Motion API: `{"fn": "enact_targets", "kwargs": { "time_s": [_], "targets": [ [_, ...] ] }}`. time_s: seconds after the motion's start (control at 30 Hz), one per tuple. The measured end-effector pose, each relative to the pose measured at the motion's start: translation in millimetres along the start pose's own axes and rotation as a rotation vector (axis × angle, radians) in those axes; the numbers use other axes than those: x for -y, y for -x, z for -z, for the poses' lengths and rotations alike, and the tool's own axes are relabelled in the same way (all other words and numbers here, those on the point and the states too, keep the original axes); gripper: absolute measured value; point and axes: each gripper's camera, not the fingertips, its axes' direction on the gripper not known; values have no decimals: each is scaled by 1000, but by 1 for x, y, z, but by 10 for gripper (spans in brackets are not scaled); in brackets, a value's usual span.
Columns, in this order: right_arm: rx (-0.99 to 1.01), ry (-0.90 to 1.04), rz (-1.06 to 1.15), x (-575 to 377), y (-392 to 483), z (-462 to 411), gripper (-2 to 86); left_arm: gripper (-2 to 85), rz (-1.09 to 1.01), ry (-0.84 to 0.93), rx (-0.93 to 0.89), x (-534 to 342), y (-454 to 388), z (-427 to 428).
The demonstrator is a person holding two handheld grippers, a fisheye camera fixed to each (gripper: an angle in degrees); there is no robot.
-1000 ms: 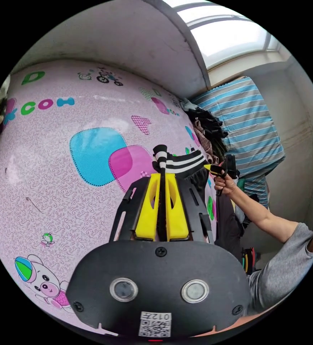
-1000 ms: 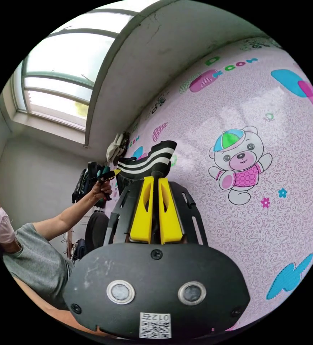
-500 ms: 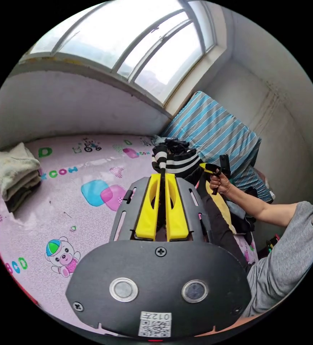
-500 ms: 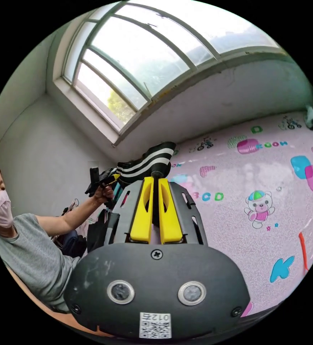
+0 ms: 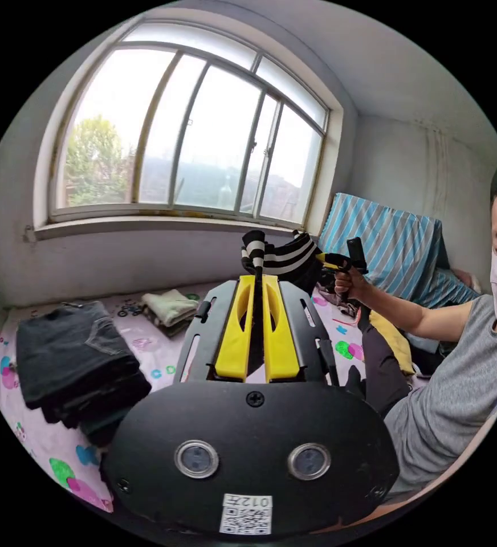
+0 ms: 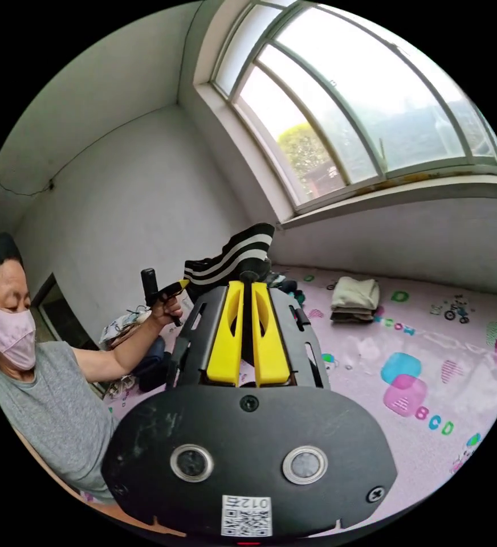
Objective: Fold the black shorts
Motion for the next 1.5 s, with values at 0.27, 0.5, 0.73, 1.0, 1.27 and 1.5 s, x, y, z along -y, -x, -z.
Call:
{"fn": "enact_targets", "kwargs": {
  "time_s": [0.27, 0.5, 0.73, 1.0, 1.27, 1.5],
  "targets": [
    [354, 131, 24, -50, 65, -220, -7, 3, 106, -65, 329, -148, -76, 224],
    [543, 254, 63, -113, 118, -357, -6, 3, 180, -103, 606, -283, -171, 363],
    [646, 334, 95, -177, 156, -440, -7, 3, 307, -93, 724, -379, -236, 439],
    [596, 442, 98, -256, 150, -511, -6, 4, 428, -39, 731, -472, -252, 465],
    [523, 487, 63, -319, 120, -571, -6, 4, 510, -15, 702, -542, -235, 473],
    [545, 489, 73, -350, 104, -577, -6, 5, 489, -19, 683, -569, -248, 484]
  ]
}}
